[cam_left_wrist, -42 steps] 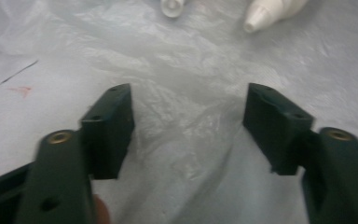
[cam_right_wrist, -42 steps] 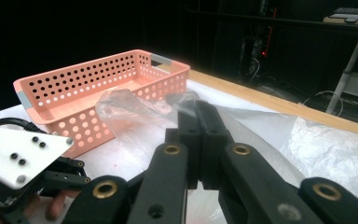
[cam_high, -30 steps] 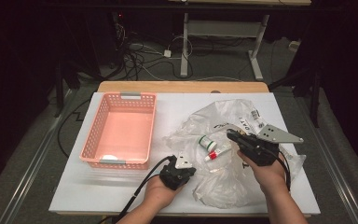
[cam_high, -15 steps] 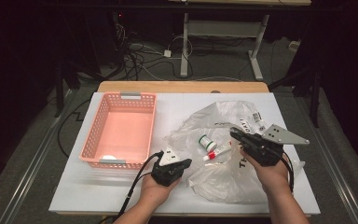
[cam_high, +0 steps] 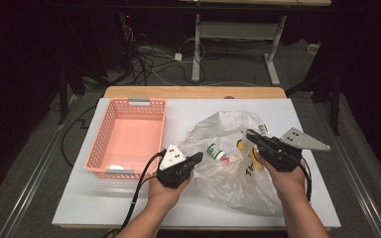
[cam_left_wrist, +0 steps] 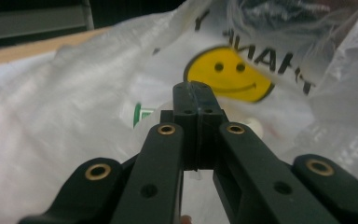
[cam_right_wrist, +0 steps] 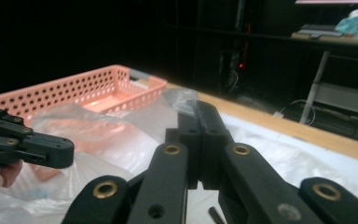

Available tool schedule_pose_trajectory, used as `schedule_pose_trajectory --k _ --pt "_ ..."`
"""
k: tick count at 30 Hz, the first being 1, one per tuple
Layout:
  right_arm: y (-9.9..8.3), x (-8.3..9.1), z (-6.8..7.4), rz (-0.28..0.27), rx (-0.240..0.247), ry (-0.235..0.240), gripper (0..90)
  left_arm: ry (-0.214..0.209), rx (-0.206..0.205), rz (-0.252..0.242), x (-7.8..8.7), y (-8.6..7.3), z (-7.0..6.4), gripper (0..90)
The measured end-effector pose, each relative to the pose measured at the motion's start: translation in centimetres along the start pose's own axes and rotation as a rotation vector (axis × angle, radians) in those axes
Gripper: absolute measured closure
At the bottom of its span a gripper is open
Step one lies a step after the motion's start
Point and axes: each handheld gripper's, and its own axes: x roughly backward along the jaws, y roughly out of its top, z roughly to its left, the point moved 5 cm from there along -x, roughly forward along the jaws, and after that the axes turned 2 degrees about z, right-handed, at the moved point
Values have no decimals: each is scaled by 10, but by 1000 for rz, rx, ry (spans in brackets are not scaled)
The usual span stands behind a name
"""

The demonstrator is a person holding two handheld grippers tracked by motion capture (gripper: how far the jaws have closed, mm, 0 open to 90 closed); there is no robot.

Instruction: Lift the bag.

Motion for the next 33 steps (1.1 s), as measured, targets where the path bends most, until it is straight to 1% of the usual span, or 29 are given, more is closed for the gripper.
schedule_pose_trajectory --k 3,8,10,11,12,13,15,16,17,18,19,21,23,26,30,32,33 --pt "10 -3 -4 -19 6 -21 900 2 -7 -42 2 19 0 889" --pt "31 -9 -13 -53 0 -61 900 13 -45 -92 1 55 1 890" --pt "40 -12 -17 -72 9 -74 900 20 -63 -114 -1 70 2 889" --pt "44 -12 -18 -77 6 -82 900 20 -65 -127 -3 78 1 889" --pt "47 -14 -20 -88 11 -88 900 22 -79 -137 -4 85 1 889" --pt "51 -14 -22 -99 6 -97 900 24 -84 -151 -5 94 0 889" --pt "60 -13 -27 -128 1 -116 900 30 -113 -176 -7 110 -2 889" --pt "66 -13 -30 -146 15 -122 900 28 -122 -191 -7 119 -3 890" --pt "70 -12 -32 -154 4 -133 900 28 -126 -204 -8 128 -4 889" --pt "76 -11 -35 -164 10 -140 900 32 -143 -206 -9 136 -5 890" --pt "82 -11 -38 -177 1 -150 900 36 -154 -215 -10 144 -6 889" --pt "94 -9 -45 -197 7 -169 900 39 -167 -226 -13 159 -6 889" --pt "107 -6 -52 -215 5 -189 900 38 -169 -239 -15 174 -6 889" --pt "126 1 -63 -241 18 -218 900 45 -197 -257 -17 194 -9 890" --pt "146 12 -72 -273 20 -231 900 48 -235 -276 -18 218 -13 889" --pt "154 19 -75 -293 25 -241 900 54 -258 -280 -18 227 -15 889" --pt "157 22 -76 -299 26 -246 900 51 -263 -287 -18 231 -16 889"
